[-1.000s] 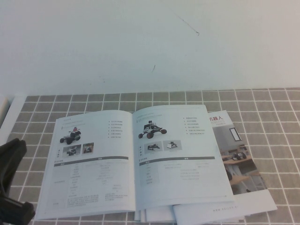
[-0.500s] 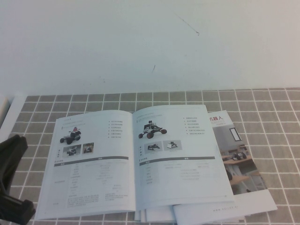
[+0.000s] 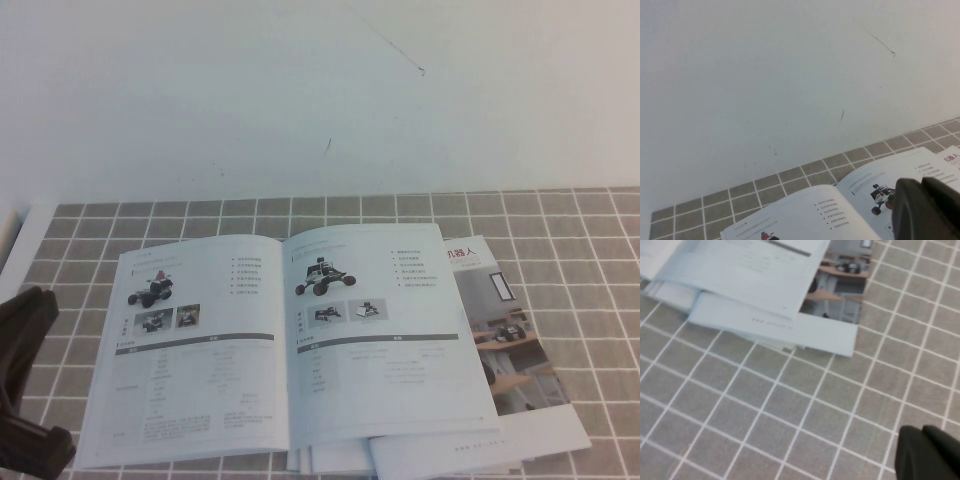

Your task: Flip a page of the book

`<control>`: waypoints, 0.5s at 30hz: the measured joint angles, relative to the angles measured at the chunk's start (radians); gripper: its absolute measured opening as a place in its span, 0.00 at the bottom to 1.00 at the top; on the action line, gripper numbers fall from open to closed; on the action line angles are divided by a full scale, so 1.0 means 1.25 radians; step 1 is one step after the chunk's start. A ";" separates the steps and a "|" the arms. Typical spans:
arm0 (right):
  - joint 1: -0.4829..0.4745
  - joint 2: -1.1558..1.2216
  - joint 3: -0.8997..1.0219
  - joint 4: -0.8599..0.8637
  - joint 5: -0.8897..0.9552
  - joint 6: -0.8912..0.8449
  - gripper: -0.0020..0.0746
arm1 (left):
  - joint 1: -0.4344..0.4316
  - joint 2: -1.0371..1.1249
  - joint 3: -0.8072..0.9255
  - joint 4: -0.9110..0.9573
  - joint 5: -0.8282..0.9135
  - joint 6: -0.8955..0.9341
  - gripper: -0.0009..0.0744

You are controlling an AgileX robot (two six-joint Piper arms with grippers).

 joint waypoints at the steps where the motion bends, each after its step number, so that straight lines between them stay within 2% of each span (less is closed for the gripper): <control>1: -0.018 -0.005 0.000 0.000 0.000 0.000 0.02 | 0.000 0.000 0.000 0.000 0.000 0.000 0.01; 5: -0.098 -0.045 0.000 0.004 0.000 0.000 0.02 | 0.013 -0.054 0.031 0.002 0.000 -0.001 0.01; 9: -0.172 -0.102 0.000 0.005 0.000 0.000 0.02 | 0.078 -0.170 0.100 -0.012 0.012 -0.049 0.01; 15: -0.196 -0.130 0.000 0.006 0.003 -0.001 0.02 | 0.203 -0.366 0.226 -0.032 0.097 -0.146 0.01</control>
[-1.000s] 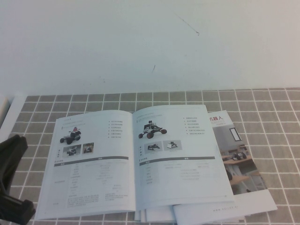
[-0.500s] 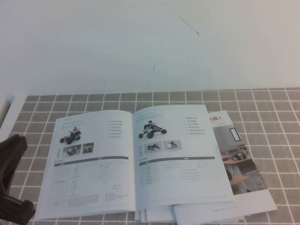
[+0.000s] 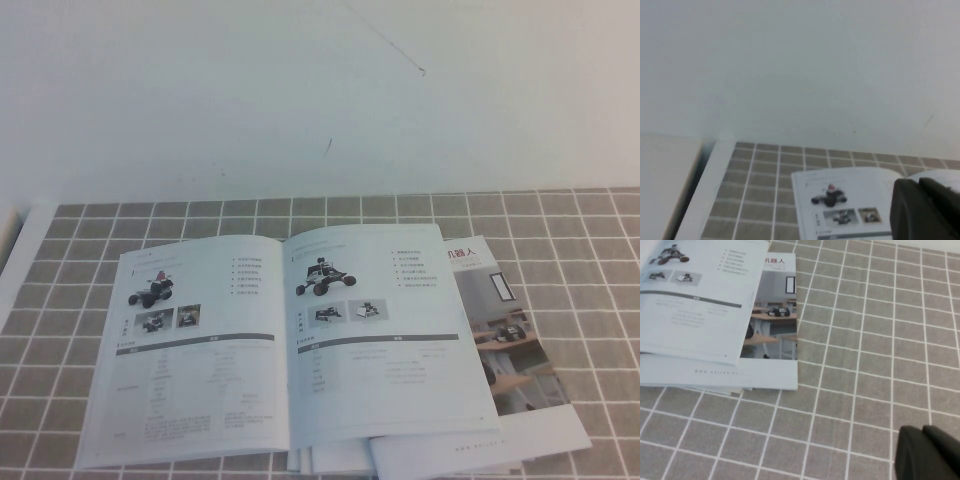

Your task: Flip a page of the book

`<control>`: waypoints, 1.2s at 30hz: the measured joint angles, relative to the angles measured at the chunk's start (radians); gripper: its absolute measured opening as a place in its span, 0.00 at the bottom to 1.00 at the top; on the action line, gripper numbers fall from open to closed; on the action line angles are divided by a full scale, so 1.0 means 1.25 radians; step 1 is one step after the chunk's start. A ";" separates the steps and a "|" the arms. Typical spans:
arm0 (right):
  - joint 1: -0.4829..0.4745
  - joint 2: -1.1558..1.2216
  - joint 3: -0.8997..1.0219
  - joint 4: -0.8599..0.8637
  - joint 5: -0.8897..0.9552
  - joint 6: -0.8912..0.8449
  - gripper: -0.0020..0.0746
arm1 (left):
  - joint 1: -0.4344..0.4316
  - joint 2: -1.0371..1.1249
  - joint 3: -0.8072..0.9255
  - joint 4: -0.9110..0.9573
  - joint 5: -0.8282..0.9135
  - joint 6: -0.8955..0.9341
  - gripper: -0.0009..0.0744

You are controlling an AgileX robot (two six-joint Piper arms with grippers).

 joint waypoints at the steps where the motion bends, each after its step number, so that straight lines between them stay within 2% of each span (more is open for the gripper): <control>1: 0.000 0.000 0.000 0.000 0.000 0.000 0.02 | 0.015 -0.028 0.027 -0.002 0.013 -0.006 0.01; 4: 0.000 0.000 0.007 0.002 -0.034 0.000 0.02 | 0.033 -0.045 0.081 -0.004 0.026 -0.015 0.01; 6: 0.000 -0.007 0.029 0.000 -0.124 -0.003 0.02 | 0.034 -0.044 0.105 -0.004 0.048 -0.015 0.01; 13: 0.000 -0.052 0.259 -0.001 -0.738 0.009 0.02 | 0.034 -0.046 0.108 -0.015 0.145 -0.005 0.01; 16: 0.000 -0.072 0.364 -0.029 -0.828 -0.024 0.02 | 0.032 -0.047 0.106 -0.073 0.144 0.107 0.01; 18: 0.000 -0.087 0.423 -0.049 -0.841 -0.066 0.02 | 0.030 -0.047 0.106 -0.149 0.141 0.225 0.01; 20: 0.000 -0.092 0.459 -0.056 -0.842 -0.089 0.02 | 0.030 -0.047 0.106 -0.258 0.143 0.413 0.01; 24: 0.000 -0.094 0.471 -0.064 -0.793 -0.089 0.02 | 0.030 -0.048 0.105 -0.358 0.143 0.633 0.01; 29: 0.000 -0.094 0.471 -0.101 -0.603 0.064 0.02 | 0.030 -0.048 0.105 -0.363 0.143 0.692 0.01; 36: 0.000 -0.094 0.466 -0.111 -0.574 0.105 0.02 | 0.030 -0.048 0.105 -0.362 0.143 0.698 0.01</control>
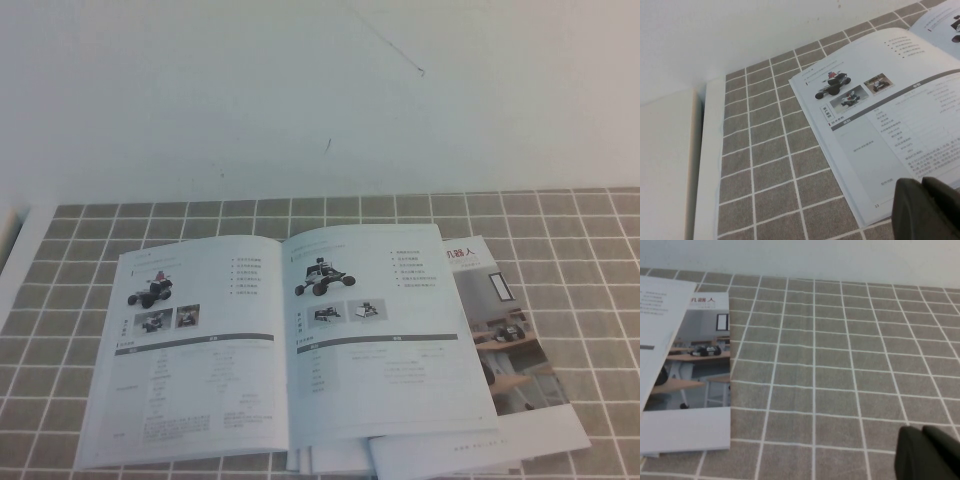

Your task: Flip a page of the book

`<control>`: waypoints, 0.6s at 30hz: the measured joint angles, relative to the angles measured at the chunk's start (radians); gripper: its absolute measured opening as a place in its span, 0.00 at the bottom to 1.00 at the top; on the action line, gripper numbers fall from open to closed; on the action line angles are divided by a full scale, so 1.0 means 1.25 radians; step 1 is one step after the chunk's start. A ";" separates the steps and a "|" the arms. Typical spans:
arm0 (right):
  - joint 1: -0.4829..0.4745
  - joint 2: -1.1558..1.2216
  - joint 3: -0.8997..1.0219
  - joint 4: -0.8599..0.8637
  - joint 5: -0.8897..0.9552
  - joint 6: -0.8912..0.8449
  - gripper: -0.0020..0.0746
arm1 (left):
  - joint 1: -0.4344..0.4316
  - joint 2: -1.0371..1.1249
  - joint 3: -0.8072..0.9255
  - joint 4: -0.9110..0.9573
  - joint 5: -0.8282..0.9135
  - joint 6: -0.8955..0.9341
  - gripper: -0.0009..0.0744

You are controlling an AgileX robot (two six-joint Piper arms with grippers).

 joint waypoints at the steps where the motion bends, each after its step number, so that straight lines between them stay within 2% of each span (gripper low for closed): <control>1: 0.000 0.000 0.000 -0.007 0.001 -0.006 0.02 | 0.000 0.000 0.000 0.000 0.000 0.000 0.01; 8: -0.007 0.000 0.000 -0.027 0.004 -0.007 0.02 | 0.000 0.000 0.000 0.003 0.000 -0.111 0.01; 18: -0.009 0.000 0.000 -0.030 0.006 -0.005 0.02 | -0.001 0.000 0.000 0.005 0.001 -0.122 0.01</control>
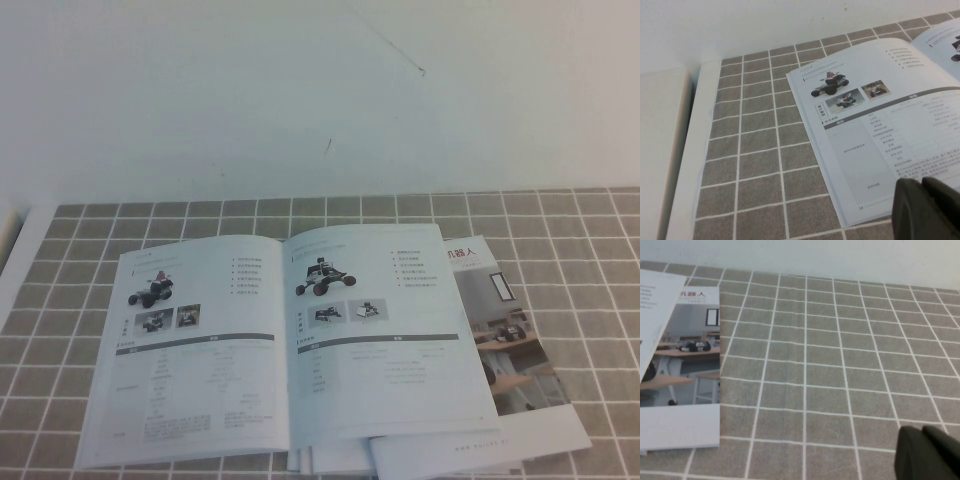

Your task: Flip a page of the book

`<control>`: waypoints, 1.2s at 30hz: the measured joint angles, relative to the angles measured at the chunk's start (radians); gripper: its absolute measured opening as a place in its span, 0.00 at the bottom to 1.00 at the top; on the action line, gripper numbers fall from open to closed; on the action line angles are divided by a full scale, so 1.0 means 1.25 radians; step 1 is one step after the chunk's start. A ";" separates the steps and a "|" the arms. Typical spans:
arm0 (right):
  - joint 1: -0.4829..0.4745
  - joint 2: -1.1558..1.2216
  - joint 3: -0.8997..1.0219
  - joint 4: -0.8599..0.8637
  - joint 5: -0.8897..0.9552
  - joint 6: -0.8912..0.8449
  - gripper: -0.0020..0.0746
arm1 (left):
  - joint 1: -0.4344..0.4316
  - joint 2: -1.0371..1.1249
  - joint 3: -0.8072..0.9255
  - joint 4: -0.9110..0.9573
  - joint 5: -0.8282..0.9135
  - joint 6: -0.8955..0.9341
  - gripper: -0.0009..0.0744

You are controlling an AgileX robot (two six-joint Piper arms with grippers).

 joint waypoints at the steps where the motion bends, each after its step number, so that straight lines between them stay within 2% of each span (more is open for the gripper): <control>1: 0.000 0.000 0.000 0.000 0.000 0.000 0.02 | 0.000 0.000 0.000 0.000 0.000 0.000 0.01; 36: 0.000 -0.001 0.000 -0.023 -0.002 -0.016 0.02 | 0.000 0.000 0.000 -0.001 0.000 -0.001 0.01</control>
